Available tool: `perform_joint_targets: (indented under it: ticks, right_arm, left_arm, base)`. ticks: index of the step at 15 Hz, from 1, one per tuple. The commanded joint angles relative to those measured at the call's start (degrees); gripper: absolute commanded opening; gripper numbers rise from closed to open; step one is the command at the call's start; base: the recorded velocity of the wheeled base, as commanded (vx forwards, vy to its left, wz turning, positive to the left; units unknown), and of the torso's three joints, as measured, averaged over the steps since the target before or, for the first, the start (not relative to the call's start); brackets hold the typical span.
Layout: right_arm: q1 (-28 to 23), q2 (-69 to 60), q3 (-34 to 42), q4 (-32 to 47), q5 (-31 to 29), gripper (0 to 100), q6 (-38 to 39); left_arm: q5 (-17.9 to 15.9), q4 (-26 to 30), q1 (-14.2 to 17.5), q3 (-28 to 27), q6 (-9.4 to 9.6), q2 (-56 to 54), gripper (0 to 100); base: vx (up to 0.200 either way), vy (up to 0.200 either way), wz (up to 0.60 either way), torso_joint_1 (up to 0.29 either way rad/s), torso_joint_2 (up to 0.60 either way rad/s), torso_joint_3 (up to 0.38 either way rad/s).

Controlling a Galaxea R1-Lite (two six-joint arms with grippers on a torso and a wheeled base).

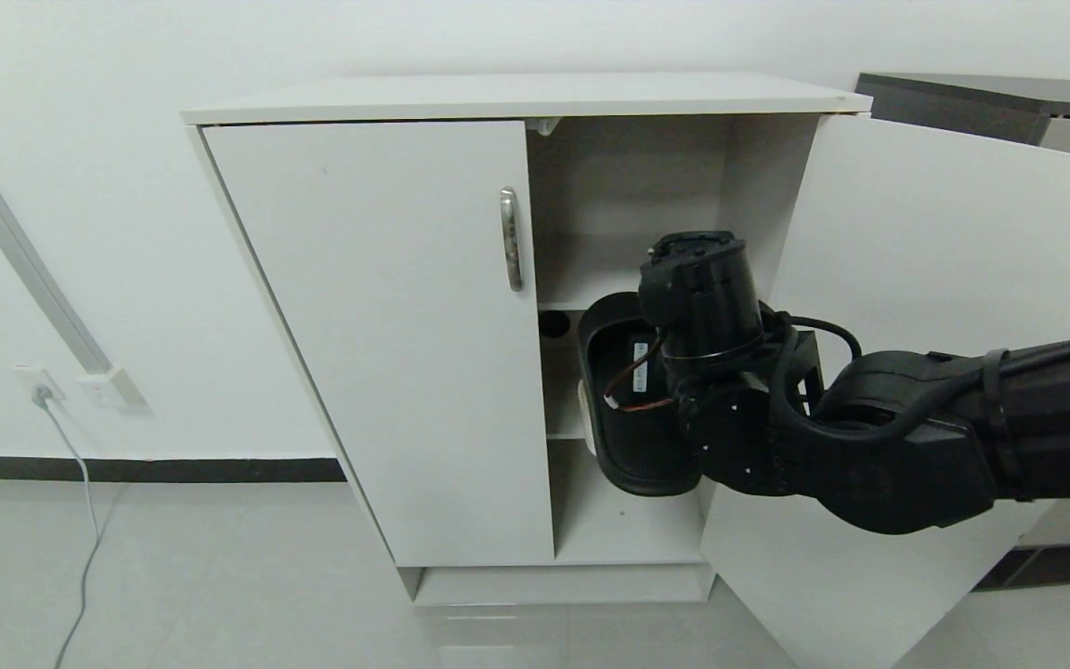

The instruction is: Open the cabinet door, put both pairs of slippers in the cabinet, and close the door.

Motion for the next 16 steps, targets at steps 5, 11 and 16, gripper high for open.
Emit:
perform_joint_targets:
  ticks: [5,11,16]
  right_arm:
    - [0.01,-0.67,-0.12,-0.01,0.08,0,-0.16]
    - [0.19,-0.58,1.46,-0.10,0.00,0,0.28]
    - [0.45,-0.40,1.99,-0.01,0.08,0,0.36]
  left_arm:
    - [-0.02,0.00,0.00,0.01,0.02,-0.01,0]
    - [-0.02,0.00,0.00,0.01,-0.07,-0.01,0]
    - [-0.02,0.00,0.00,0.01,-0.07,-0.01,0]
  base:
    - [0.200,0.000,0.00,0.004,0.00,0.004]
    - [0.200,0.000,0.00,0.006,0.00,0.004]
    - [0.000,0.000,0.00,0.000,0.00,0.000]
